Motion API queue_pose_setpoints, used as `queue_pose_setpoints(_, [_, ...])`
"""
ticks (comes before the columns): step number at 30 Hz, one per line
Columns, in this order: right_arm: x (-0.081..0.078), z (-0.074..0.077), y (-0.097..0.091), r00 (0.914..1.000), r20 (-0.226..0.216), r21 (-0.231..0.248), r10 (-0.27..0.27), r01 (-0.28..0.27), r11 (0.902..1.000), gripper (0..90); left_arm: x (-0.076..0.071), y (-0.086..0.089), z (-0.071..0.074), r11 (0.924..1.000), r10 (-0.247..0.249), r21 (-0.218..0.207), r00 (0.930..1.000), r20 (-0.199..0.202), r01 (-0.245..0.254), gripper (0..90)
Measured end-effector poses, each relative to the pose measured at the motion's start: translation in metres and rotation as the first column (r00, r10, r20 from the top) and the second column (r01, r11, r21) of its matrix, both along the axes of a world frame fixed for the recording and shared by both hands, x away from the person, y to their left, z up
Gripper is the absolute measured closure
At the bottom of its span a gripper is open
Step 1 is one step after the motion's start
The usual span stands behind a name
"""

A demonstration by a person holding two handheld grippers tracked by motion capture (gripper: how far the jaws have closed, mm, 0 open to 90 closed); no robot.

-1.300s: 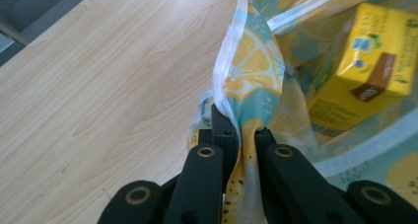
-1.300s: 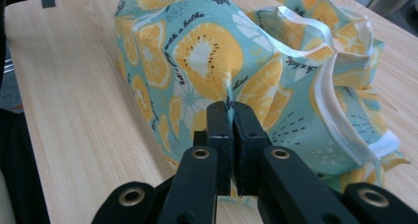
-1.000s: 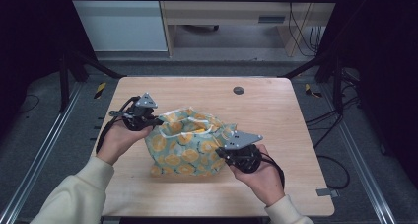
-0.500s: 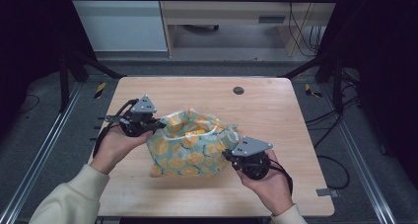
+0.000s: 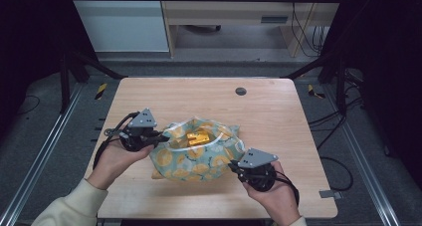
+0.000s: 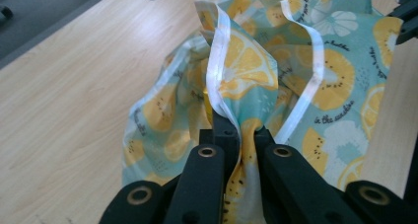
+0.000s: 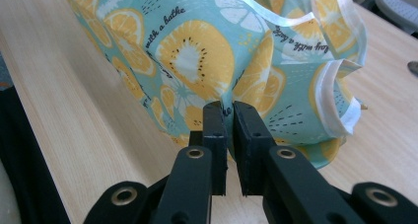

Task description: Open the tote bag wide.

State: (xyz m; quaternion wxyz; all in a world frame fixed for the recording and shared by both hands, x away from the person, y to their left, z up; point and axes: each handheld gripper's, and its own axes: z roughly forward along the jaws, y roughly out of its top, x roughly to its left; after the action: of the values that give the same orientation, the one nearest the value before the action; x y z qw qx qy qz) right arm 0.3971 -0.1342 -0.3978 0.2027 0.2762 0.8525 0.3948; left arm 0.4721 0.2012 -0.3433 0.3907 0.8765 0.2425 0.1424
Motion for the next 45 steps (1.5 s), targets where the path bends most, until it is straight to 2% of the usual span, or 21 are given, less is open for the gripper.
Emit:
queue_pose_setpoints(5, [0.000, -0.011, 0.000, 0.9995, -0.032, -0.011, 0.005, -0.005, 0.9999, 80.2, -0.005, 0.002, -0.010, 0.9999, -0.010, 0.003, 0.9997, -0.020, 0.010, 88.7])
queue_pose_setpoints(9, [0.002, -0.014, 0.000, 0.9987, -0.050, -0.008, -0.007, 0.007, 0.9999, 72.4, -0.006, 0.003, -0.017, 0.9998, -0.013, 0.017, 0.9994, -0.032, 0.014, 88.7])
queue_pose_setpoints(16, [0.007, -0.004, -0.003, 0.9985, -0.038, 0.020, -0.040, 0.041, 0.9990, 60.8, -0.007, 0.001, -0.026, 0.9991, -0.023, 0.035, 0.9984, -0.052, 0.025, 88.8])
queue_pose_setpoints(21, [0.014, 0.007, -0.003, 0.9980, -0.019, 0.041, -0.061, 0.061, 0.9973, 57.4, -0.008, -0.001, -0.030, 0.9982, -0.031, 0.050, 0.9979, -0.057, 0.034, 88.8])
queue_pose_setpoints(29, [0.037, 0.016, 0.000, 0.9947, -0.009, 0.023, -0.102, 0.102, 0.9945, 53.7, -0.007, 0.000, -0.035, 0.9977, -0.029, 0.060, 0.9973, -0.068, 0.033, 88.8])
queue_pose_setpoints(35, [0.056, 0.007, 0.002, 0.9883, -0.048, 0.007, -0.144, 0.145, 0.9894, 50.4, -0.006, 0.001, -0.036, 0.9968, -0.029, 0.072, 0.9971, -0.071, 0.034, 88.9])
queue_pose_setpoints(37, [0.060, 0.004, 0.001, 0.9861, -0.071, -0.001, -0.150, 0.150, 0.9886, 53.3, -0.006, 0.002, -0.037, 0.9969, -0.027, 0.071, 0.9971, -0.071, 0.032, 88.8])
queue_pose_setpoints(39, [0.061, 0.002, 0.001, 0.9862, -0.086, -0.005, -0.141, 0.141, 0.9900, 63.5, -0.006, 0.003, -0.037, 0.9968, -0.028, 0.072, 0.9969, -0.074, 0.033, 88.8])
queue_pose_setpoints(42, [0.057, 0.003, 0.000, 0.9905, -0.085, 0.000, -0.108, 0.108, 0.9941, 79.7, -0.007, 0.004, -0.037, 0.9969, -0.026, 0.072, 0.9969, -0.074, 0.031, 88.9])
queue_pose_setpoints(45, [0.051, 0.007, -0.003, 0.9932, -0.073, 0.013, -0.091, 0.092, 0.9956, 85.8, -0.009, 0.005, -0.037, 0.9969, -0.028, 0.071, 0.9969, -0.074, 0.033, 88.8])
